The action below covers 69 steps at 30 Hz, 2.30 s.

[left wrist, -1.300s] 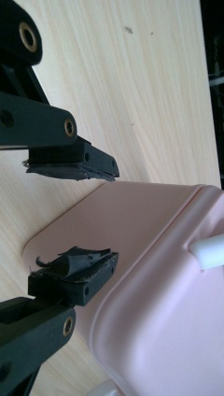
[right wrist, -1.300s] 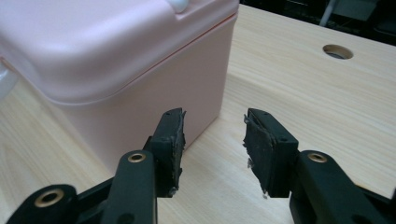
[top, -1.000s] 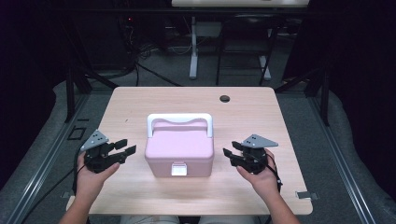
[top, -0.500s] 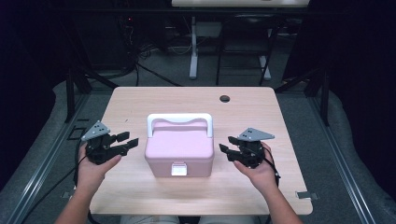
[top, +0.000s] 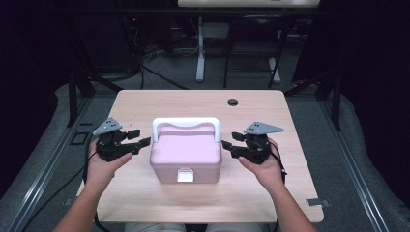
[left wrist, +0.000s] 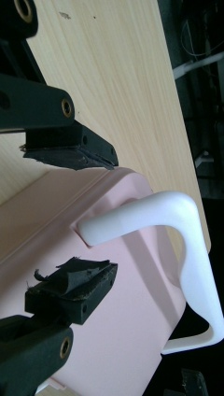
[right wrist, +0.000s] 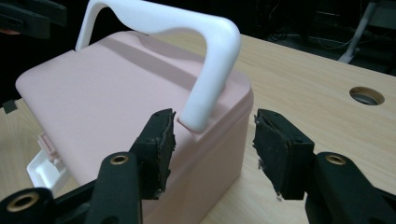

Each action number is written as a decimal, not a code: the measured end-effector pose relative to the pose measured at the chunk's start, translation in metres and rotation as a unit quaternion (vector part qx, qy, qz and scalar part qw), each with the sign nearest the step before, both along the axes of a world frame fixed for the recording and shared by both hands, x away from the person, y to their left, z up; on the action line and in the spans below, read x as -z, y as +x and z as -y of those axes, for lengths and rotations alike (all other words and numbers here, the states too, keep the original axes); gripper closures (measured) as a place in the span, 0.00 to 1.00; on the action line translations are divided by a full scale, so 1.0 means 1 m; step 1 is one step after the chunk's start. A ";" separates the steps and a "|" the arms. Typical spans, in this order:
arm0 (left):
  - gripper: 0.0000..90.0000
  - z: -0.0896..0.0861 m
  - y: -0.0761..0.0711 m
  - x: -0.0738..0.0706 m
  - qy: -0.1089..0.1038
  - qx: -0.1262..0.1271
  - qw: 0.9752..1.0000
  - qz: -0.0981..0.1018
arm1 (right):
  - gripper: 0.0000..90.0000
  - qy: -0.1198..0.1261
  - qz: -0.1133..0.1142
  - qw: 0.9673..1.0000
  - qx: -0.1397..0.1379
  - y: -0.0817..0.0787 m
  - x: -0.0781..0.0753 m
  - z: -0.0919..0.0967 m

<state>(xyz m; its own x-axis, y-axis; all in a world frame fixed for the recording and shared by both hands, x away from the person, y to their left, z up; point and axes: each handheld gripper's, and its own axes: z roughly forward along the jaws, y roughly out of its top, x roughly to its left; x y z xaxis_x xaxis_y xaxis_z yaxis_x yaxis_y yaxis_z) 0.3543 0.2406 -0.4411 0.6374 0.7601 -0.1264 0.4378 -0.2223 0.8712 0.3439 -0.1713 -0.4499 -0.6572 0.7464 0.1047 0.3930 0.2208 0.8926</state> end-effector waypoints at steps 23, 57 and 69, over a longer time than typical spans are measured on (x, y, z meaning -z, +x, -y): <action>0.48 0.027 0.024 0.007 0.005 0.021 1.000 -0.016 | 0.51 0.019 -0.034 0.999 -0.022 0.030 0.010 -0.024; 0.68 0.028 0.009 0.014 0.017 0.020 1.000 0.015 | 0.70 0.003 0.018 0.999 -0.030 0.016 0.012 -0.026; 0.79 0.027 0.008 0.016 0.011 0.015 1.000 0.019 | 0.81 0.025 0.010 0.999 -0.030 0.017 0.016 -0.022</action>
